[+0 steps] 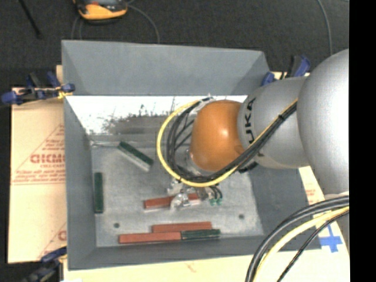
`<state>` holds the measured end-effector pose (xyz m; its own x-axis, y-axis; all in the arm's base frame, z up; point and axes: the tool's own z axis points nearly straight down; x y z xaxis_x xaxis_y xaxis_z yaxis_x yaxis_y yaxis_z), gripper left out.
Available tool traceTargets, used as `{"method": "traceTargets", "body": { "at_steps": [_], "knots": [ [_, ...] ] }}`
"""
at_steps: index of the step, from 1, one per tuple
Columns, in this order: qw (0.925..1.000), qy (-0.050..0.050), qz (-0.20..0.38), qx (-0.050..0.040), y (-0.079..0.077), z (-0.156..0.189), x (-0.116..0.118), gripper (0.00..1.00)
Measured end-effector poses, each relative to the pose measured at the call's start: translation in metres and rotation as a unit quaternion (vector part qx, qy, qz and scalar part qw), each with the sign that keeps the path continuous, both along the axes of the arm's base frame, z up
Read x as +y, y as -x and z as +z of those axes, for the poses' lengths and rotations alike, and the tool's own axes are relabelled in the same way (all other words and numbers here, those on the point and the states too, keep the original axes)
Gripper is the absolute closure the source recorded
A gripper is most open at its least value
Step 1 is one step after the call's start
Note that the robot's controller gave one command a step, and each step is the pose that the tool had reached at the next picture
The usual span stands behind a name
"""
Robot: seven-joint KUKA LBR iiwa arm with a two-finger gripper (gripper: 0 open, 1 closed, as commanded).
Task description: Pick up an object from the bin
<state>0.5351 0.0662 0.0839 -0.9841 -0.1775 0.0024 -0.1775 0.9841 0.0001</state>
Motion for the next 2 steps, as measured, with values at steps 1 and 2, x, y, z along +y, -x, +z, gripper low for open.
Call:
{"method": "traceTargets", "body": {
  "at_steps": [1, 2],
  "knots": [
    [1.0, 0.0, 0.0, 0.0, 0.0, 0.0, 0.0, 1.0],
    [0.9999, 0.0, -0.017, -0.0023, 0.029, 0.201, 0.001, 1.0]
  ]
}}
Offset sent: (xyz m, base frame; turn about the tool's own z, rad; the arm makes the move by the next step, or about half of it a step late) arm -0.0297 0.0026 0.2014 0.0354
